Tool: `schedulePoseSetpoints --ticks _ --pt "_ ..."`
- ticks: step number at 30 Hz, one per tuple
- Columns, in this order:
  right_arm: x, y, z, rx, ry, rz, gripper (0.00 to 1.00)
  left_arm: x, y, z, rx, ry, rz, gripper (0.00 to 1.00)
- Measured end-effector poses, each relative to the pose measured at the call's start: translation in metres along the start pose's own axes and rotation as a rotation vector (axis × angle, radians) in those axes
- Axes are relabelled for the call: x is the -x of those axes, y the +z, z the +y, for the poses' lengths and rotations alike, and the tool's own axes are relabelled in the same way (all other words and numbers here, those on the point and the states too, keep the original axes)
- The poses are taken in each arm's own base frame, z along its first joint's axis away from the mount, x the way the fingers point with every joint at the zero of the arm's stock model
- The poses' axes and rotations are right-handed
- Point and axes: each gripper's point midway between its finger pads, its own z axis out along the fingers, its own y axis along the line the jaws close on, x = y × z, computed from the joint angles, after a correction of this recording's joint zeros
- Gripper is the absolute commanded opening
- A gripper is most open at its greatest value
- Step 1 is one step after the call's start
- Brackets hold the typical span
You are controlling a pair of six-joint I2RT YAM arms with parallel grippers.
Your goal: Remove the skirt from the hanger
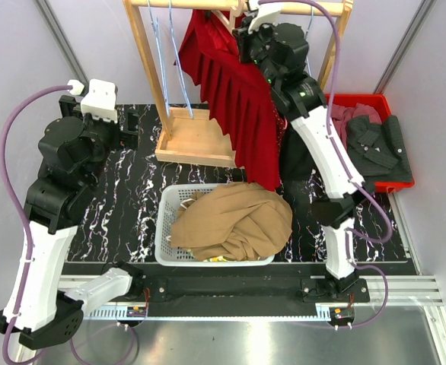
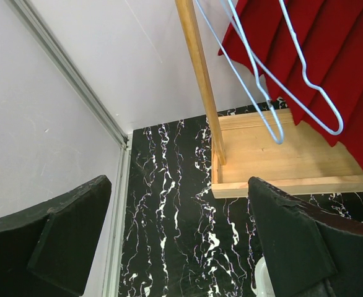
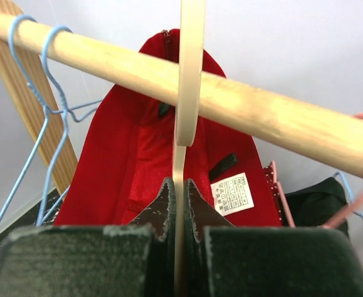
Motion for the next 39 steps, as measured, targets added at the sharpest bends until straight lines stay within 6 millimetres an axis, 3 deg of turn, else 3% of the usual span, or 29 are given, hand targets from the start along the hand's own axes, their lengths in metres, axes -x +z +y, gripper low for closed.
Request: schedulePoseSetpoints --ticks 4,8,12,15,20,26,30,33,39 --pt "0.012 -0.026 -0.005 -0.002 -0.012 0.021 0.00 0.001 -0.002 -0.001 -0.008 -0.002 -0.005 0.99" --pt "0.009 -0.070 -0.007 0.020 -0.013 0.104 0.00 0.001 -0.003 -0.013 -0.078 -0.001 -0.009 0.99" --pt "-0.001 -0.131 0.003 0.108 0.004 0.204 0.00 0.009 -0.010 -0.037 -0.232 0.014 -0.038 0.99" --pt "0.006 -0.184 0.014 0.204 0.038 0.237 0.00 0.027 -0.018 -0.055 -0.355 0.011 -0.086 0.99" --pt "0.051 -0.275 0.029 0.343 0.110 0.173 0.00 0.066 -0.025 -0.082 -0.532 -0.027 -0.184 0.99" --pt "0.098 -0.356 0.044 0.488 0.171 0.046 0.00 0.067 -0.022 -0.111 -0.674 -0.083 -0.159 0.99" --pt "0.095 -0.362 0.057 0.565 0.205 0.065 0.00 0.065 -0.029 -0.123 -0.753 -0.107 -0.142 0.97" --pt "0.071 -0.348 0.066 0.591 0.230 0.140 0.00 0.069 -0.049 -0.135 -0.870 -0.127 -0.165 0.87" --pt "0.018 -0.314 0.079 0.608 0.272 0.306 0.00 0.072 -0.100 -0.153 -1.123 -0.138 -0.207 0.84"
